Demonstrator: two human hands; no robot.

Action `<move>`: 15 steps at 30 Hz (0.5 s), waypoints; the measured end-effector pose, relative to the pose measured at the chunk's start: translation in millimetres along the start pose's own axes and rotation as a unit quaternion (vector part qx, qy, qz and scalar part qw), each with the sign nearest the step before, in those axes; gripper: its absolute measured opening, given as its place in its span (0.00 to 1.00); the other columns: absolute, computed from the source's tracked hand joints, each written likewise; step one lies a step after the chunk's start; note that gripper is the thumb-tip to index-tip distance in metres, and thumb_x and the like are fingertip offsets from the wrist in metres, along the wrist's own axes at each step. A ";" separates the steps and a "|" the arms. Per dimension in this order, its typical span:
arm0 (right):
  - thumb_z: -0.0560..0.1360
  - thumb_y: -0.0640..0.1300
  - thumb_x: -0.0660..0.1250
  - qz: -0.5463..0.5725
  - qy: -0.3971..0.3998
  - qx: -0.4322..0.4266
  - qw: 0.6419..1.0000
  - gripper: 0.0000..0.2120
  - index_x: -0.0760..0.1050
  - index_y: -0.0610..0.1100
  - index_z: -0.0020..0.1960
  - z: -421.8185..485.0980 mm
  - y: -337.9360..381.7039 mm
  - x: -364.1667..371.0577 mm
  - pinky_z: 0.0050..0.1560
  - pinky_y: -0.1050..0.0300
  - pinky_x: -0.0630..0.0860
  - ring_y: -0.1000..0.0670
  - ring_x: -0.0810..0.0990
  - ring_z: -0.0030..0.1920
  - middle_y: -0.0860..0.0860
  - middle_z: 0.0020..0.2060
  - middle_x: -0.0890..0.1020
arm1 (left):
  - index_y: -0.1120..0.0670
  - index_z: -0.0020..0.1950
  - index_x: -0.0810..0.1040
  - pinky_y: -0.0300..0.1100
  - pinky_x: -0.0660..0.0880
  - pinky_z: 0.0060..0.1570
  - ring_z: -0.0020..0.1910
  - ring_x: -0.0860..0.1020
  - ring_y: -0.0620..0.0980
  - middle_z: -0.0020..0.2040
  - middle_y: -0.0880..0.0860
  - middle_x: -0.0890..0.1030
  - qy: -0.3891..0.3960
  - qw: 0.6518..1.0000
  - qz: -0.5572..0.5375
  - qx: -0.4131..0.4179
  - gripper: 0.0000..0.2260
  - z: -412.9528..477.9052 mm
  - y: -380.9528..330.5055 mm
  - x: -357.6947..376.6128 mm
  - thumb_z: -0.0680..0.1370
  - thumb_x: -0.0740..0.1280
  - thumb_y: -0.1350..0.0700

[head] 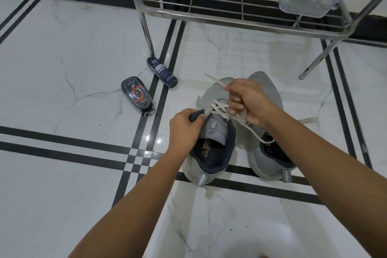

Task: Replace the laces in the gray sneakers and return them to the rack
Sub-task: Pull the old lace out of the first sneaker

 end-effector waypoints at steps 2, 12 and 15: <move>0.74 0.40 0.69 -0.324 -0.007 -0.037 0.945 0.11 0.68 0.43 0.38 2.7 2.1 -1.0 0.23 0.65 0.64 0.57 0.67 0.23 0.53 0.26 0.70 | 0.57 0.52 0.81 0.37 0.71 0.44 0.44 0.78 0.48 0.44 0.51 0.81 -0.005 1.000 0.000 0.002 0.09 -1.4 -1.9 0.8 0.75 0.68 0.54; 0.80 0.37 0.58 0.007 0.057 0.049 0.997 0.10 0.70 0.40 0.39 -1.9 1.2 -6.1 0.46 0.53 0.78 0.51 0.80 0.37 0.47 0.37 0.79 | 0.57 0.51 0.81 0.30 0.70 0.36 0.43 0.77 0.48 0.43 0.52 0.81 0.010 1.000 0.007 0.015 0.09 -1.0 -3.3 1.6 0.76 0.67 0.54; 0.82 0.40 0.53 0.135 -0.001 0.073 0.988 0.13 0.64 0.43 0.38 5.5 -11.9 -7.4 0.29 0.58 0.74 0.54 0.69 0.21 0.50 0.26 0.71 | 0.57 0.51 0.81 0.27 0.68 0.35 0.43 0.76 0.47 0.43 0.50 0.80 0.009 1.000 0.012 0.014 0.08 -2.2 -4.9 2.9 0.76 0.67 0.54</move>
Point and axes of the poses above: each hand's wrist, its own z-axis towards the middle knuckle, its own x-axis out of the palm, y = z × x, the point moved 4 cm from there along z, towards the middle knuckle
